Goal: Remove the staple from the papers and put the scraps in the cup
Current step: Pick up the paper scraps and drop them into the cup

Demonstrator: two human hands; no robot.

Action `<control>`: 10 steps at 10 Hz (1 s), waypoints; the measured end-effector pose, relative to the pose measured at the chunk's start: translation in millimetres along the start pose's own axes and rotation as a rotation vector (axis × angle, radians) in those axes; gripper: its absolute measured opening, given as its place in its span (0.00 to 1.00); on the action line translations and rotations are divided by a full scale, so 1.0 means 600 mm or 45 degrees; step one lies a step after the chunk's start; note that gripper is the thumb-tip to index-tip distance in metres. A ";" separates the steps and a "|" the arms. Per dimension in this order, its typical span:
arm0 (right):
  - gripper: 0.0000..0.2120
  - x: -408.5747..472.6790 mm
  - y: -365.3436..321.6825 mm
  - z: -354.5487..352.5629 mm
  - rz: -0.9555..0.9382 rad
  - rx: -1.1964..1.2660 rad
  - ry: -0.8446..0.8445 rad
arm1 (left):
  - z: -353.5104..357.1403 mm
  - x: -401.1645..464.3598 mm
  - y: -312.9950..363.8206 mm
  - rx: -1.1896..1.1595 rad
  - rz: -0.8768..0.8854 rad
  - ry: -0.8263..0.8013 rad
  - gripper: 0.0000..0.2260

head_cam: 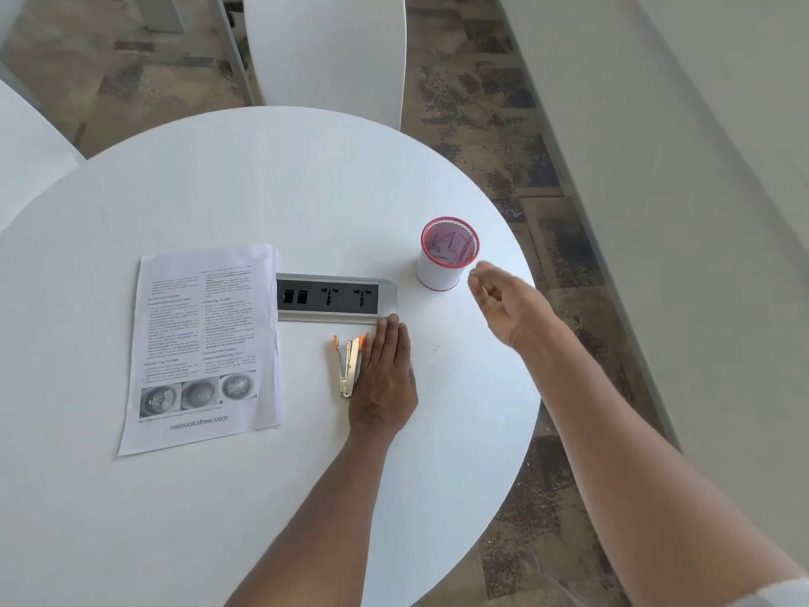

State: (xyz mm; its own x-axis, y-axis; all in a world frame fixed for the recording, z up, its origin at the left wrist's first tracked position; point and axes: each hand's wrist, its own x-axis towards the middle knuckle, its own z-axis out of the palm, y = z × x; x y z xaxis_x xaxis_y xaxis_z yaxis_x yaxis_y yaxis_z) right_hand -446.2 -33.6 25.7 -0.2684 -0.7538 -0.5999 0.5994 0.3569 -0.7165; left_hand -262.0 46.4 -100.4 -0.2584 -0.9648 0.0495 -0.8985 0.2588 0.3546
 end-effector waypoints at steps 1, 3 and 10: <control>0.13 0.032 -0.037 0.048 -0.116 -0.238 -0.015 | 0.000 0.003 0.001 0.000 -0.005 0.014 0.26; 0.10 0.075 -0.054 0.109 -0.420 -1.151 0.187 | 0.001 0.002 0.001 -0.014 -0.015 0.018 0.26; 0.09 -0.029 0.089 0.057 -1.320 -1.475 0.080 | -0.004 0.002 0.000 -0.024 -0.021 -0.025 0.26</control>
State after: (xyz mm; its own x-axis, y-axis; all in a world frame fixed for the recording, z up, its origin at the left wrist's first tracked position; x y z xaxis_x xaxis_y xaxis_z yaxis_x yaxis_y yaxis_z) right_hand -383.6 -20.3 10.3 -0.2299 -0.9186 0.3215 -0.7424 -0.0482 -0.6682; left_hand -261.3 45.0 -97.9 -0.2504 -0.9678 0.0252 -0.8960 0.2415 0.3726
